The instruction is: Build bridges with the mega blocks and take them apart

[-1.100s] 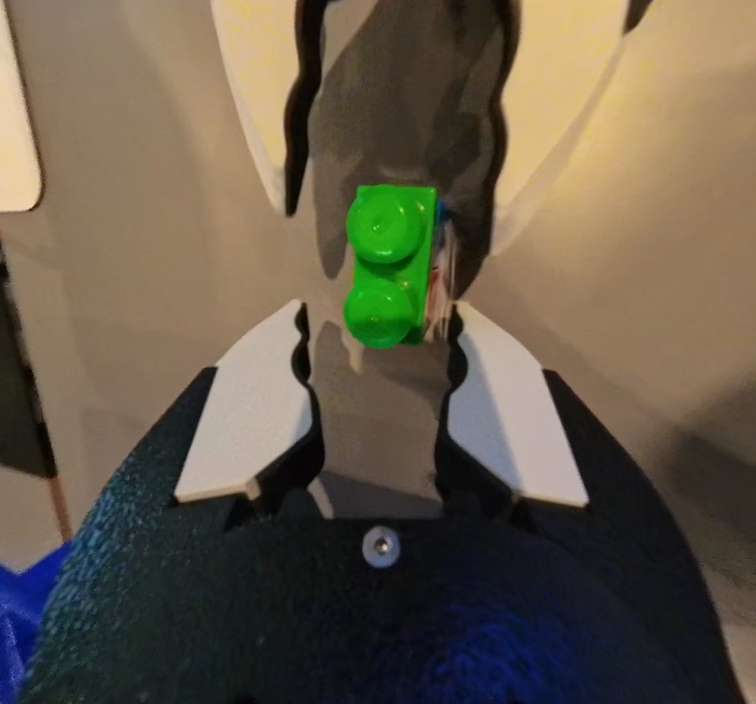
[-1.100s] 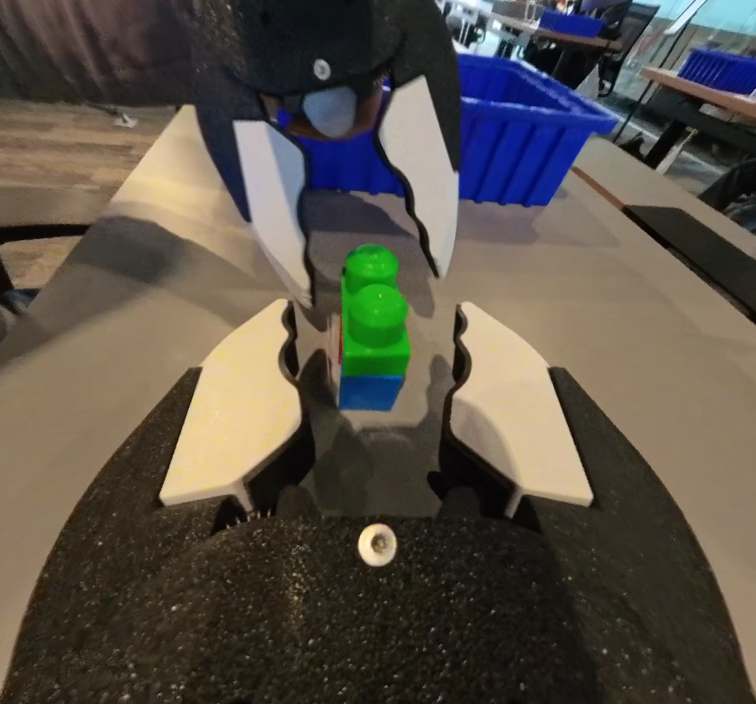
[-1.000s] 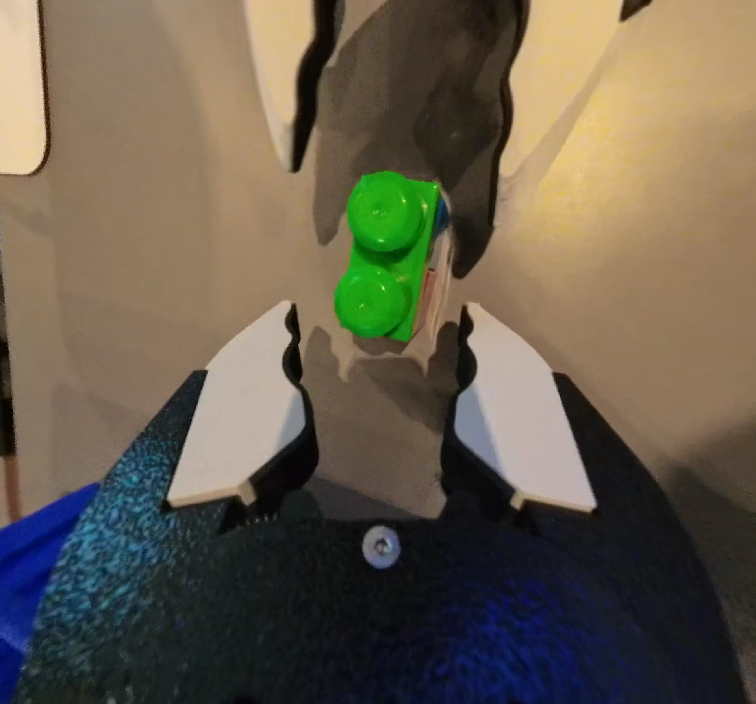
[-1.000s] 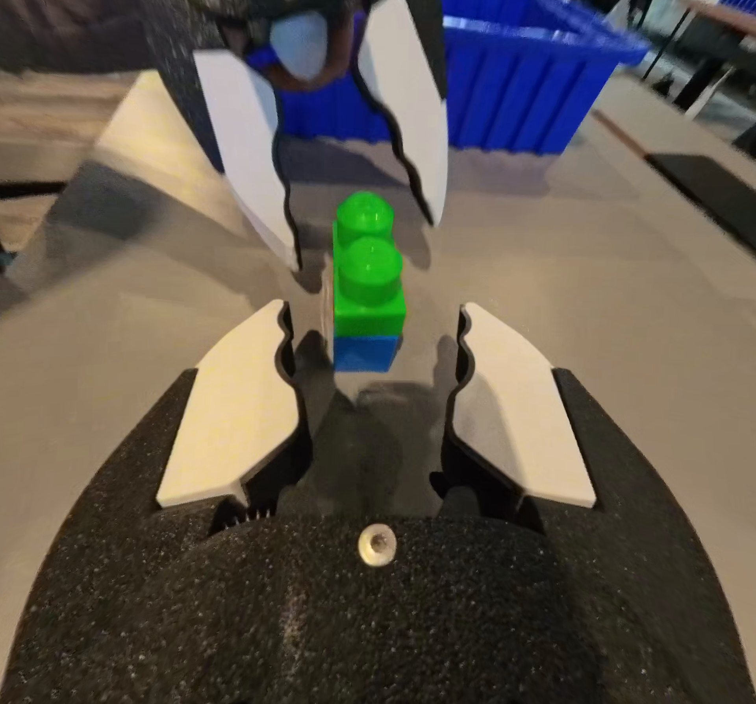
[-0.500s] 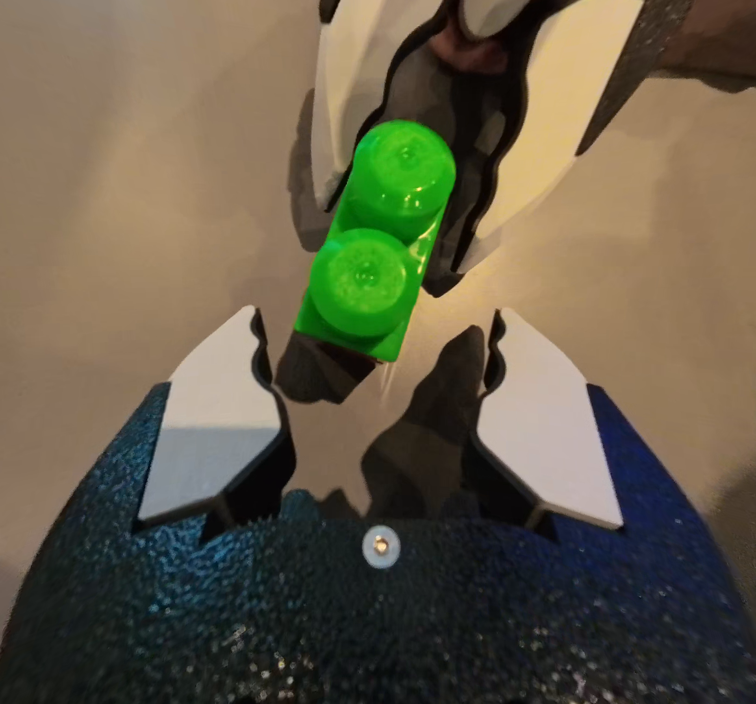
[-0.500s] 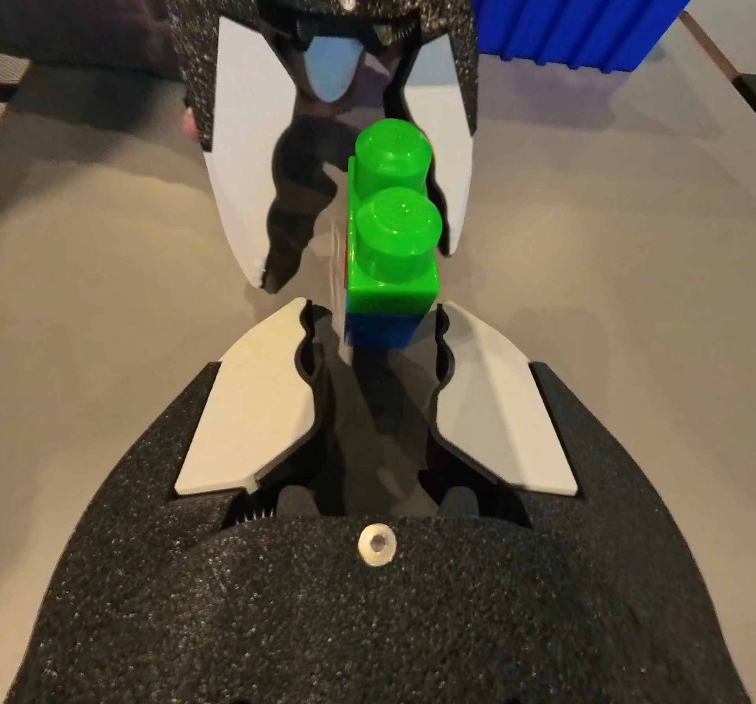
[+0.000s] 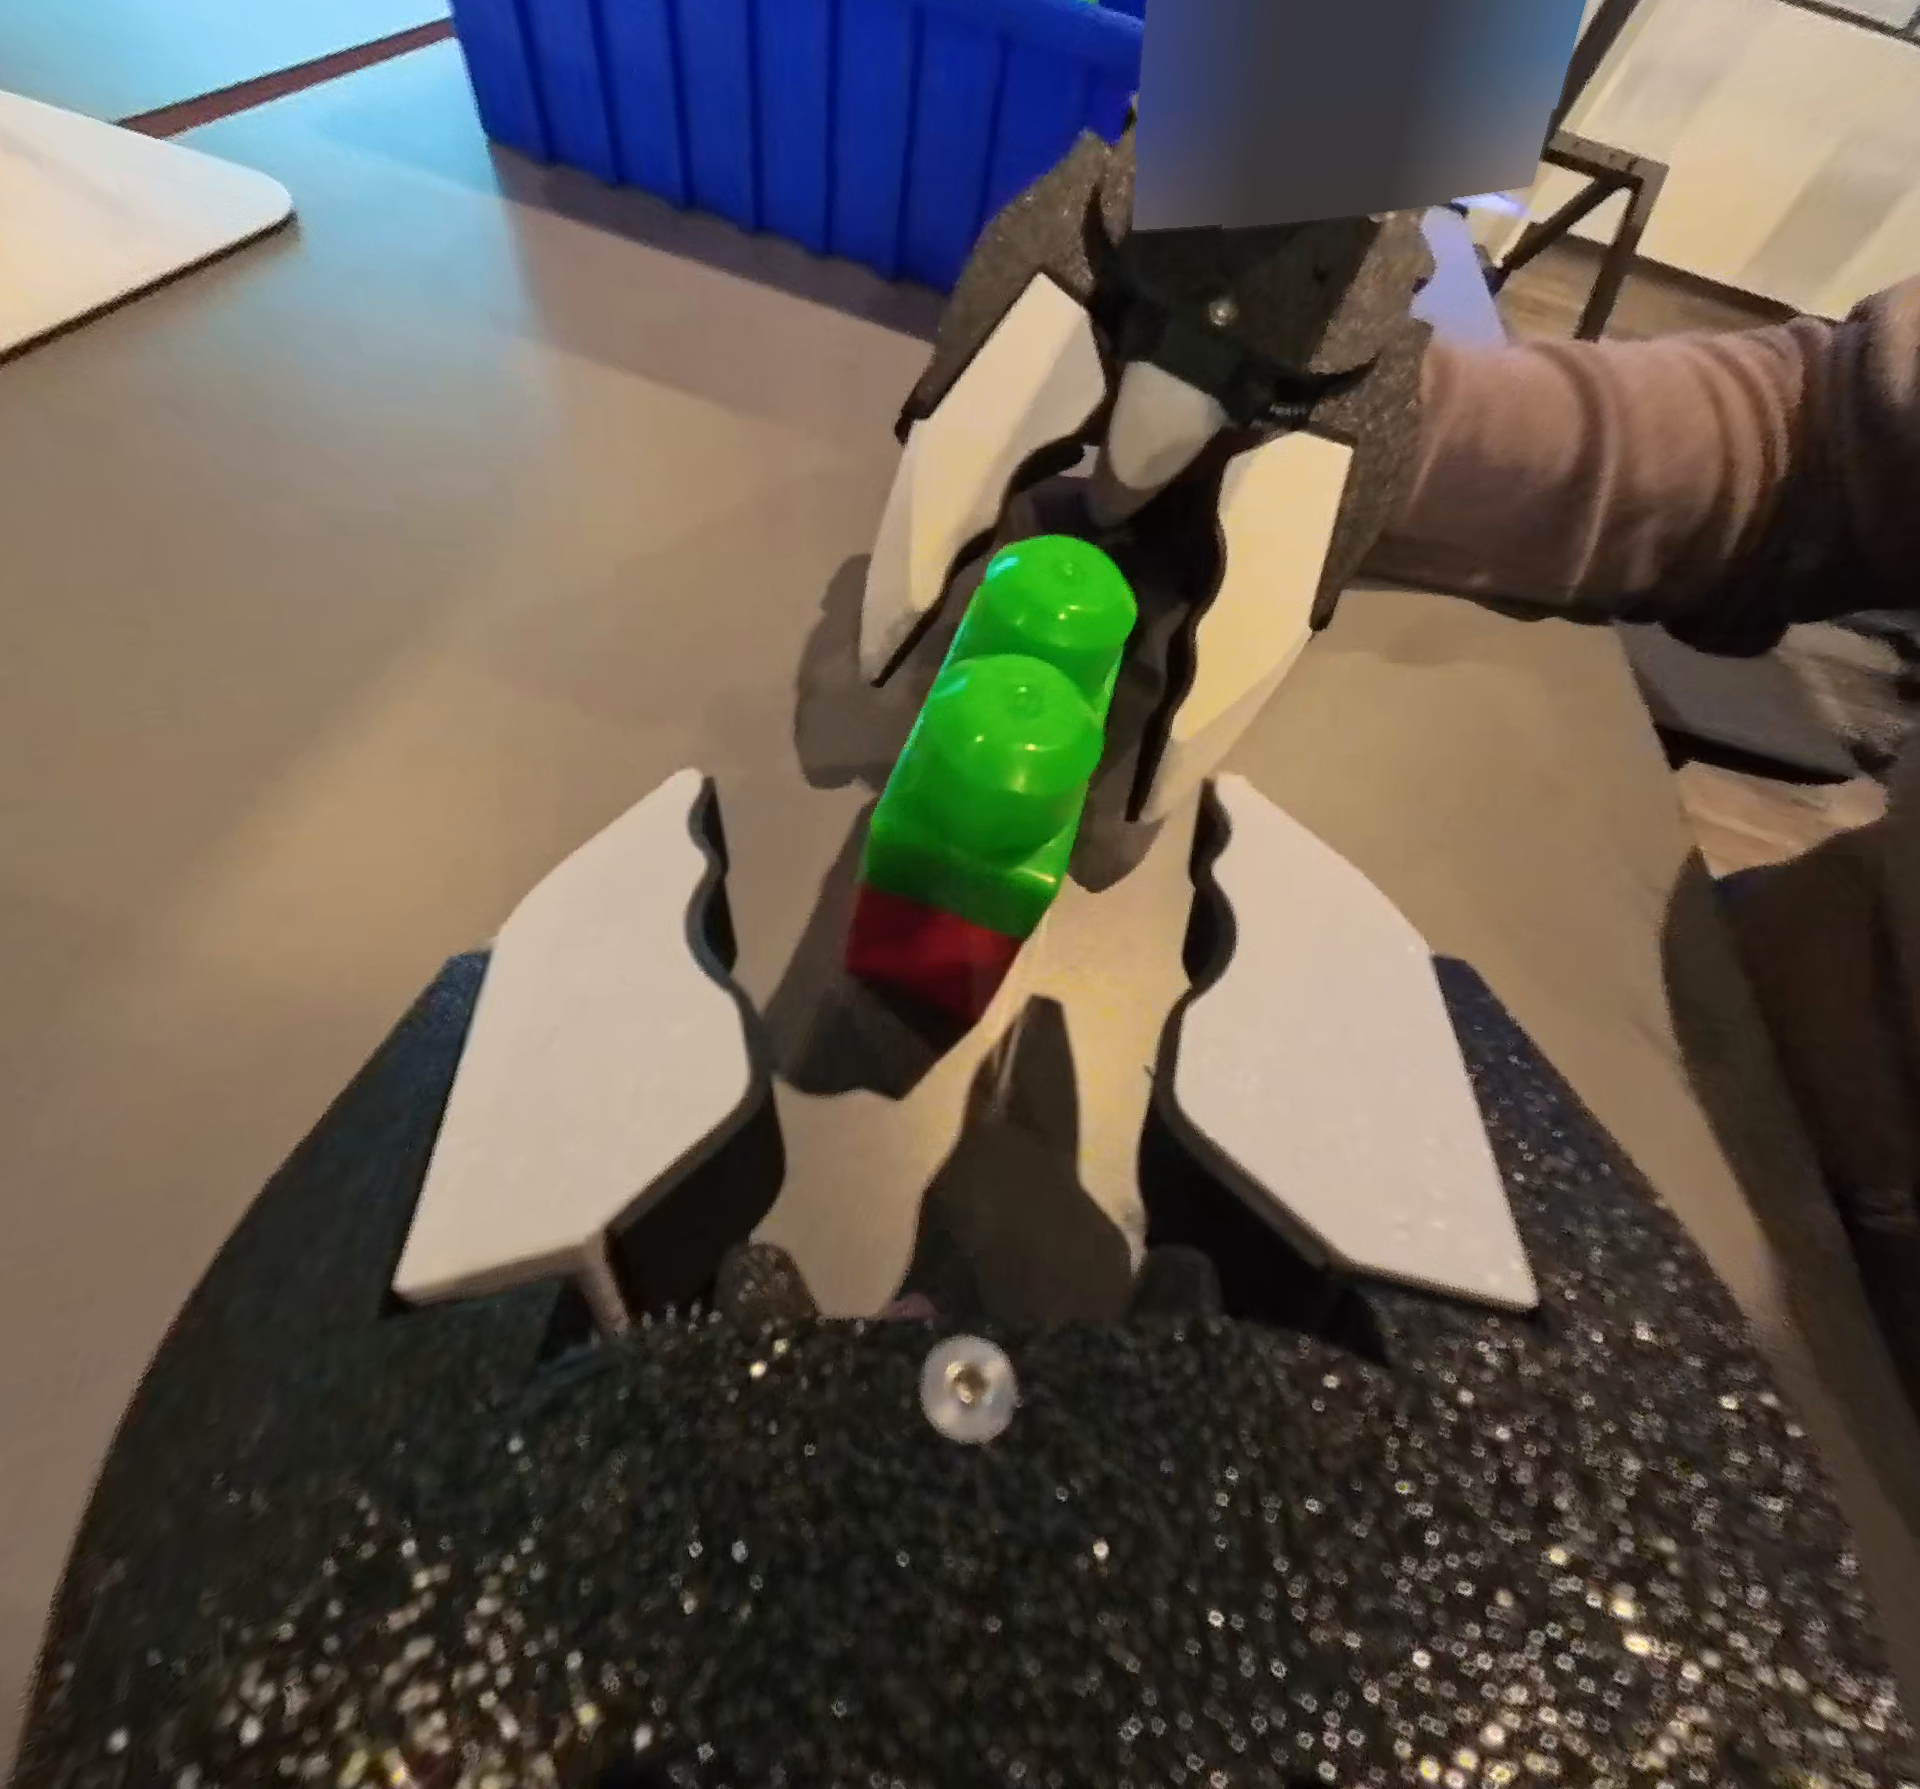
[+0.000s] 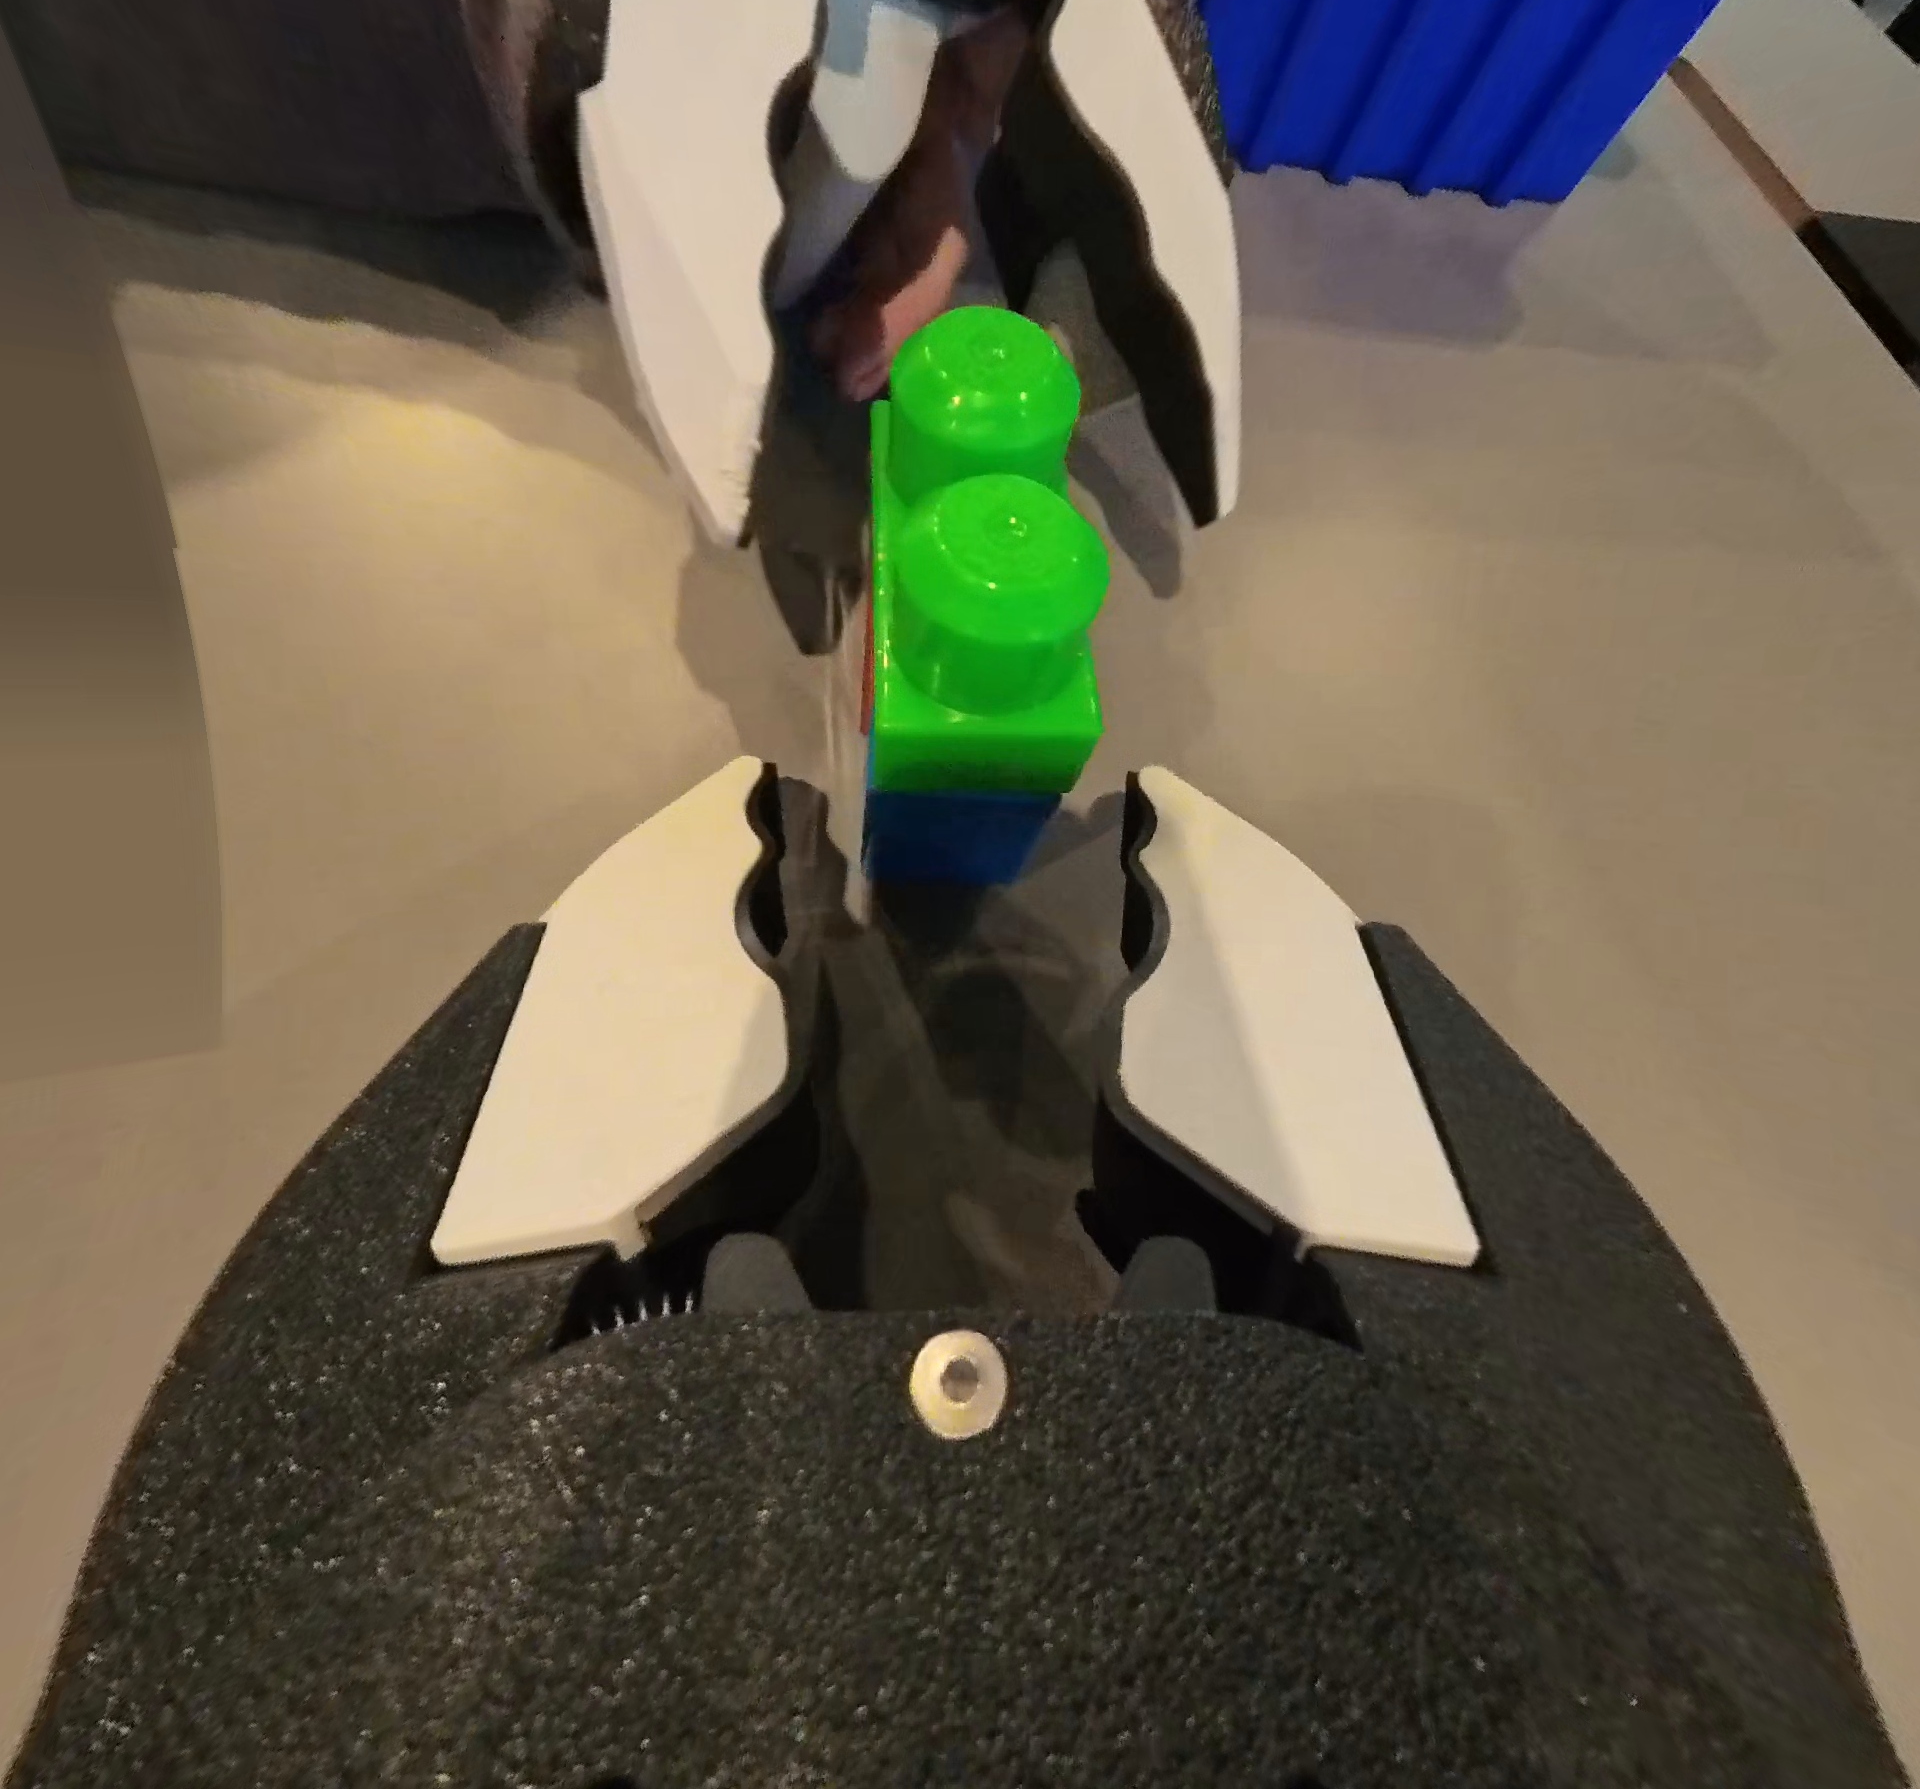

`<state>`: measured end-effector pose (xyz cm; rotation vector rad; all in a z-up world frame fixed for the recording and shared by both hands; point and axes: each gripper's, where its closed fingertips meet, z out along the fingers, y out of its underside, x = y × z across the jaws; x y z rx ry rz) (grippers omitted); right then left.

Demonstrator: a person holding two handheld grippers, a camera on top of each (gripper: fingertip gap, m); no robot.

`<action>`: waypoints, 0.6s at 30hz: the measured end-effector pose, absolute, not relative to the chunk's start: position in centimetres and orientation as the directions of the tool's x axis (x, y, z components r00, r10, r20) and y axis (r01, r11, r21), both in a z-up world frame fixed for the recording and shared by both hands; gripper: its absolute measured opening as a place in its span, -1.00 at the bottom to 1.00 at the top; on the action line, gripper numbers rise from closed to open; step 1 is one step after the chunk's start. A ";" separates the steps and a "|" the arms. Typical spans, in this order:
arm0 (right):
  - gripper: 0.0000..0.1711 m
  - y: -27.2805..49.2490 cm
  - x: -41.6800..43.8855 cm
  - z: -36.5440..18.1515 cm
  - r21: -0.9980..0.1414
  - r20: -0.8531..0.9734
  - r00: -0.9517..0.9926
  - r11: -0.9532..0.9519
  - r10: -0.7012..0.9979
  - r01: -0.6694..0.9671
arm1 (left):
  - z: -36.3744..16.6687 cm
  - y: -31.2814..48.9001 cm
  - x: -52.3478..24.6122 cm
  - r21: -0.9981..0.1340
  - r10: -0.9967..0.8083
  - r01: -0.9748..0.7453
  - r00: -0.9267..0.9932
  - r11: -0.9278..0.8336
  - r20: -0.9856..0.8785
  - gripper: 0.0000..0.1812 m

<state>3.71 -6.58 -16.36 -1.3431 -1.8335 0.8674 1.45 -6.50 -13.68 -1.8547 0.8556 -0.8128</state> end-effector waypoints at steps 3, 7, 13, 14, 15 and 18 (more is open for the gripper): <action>-0.34 -6.6 3.7 -16.3 -0.834 0.146 -0.225 0.242 0.963 0.496 | -14.3 -6.4 1.0 -0.896 -0.805 -0.255 0.570 -0.364 0.165 -0.03; -0.48 -6.7 3.8 -15.8 -0.850 0.149 -0.224 0.241 0.963 0.468 | -17.1 -7.5 0.8 -0.805 -0.818 -0.431 0.564 -0.408 0.112 -0.24; -0.53 -6.5 3.8 -15.7 -0.861 0.118 -0.221 0.211 0.968 0.463 | -17.5 -7.6 0.9 -0.792 -0.827 -0.494 0.561 -0.358 0.024 -0.51; -0.55 -6.6 3.8 -15.7 -0.859 0.118 -0.225 0.213 0.967 0.466 | -17.4 -7.6 0.9 -0.794 -0.828 -0.490 0.560 -0.359 0.029 -0.52; -0.56 -6.6 3.8 -15.7 -0.858 0.118 -0.228 0.215 0.966 0.467 | -17.4 -7.6 0.8 -0.796 -0.828 -0.486 0.559 -0.361 0.034 -0.55; -0.56 -6.7 3.8 -15.7 -0.858 0.108 -0.238 0.211 0.965 0.467 | -17.3 -7.7 0.8 -0.798 -0.834 -0.484 0.550 -0.359 0.041 -0.60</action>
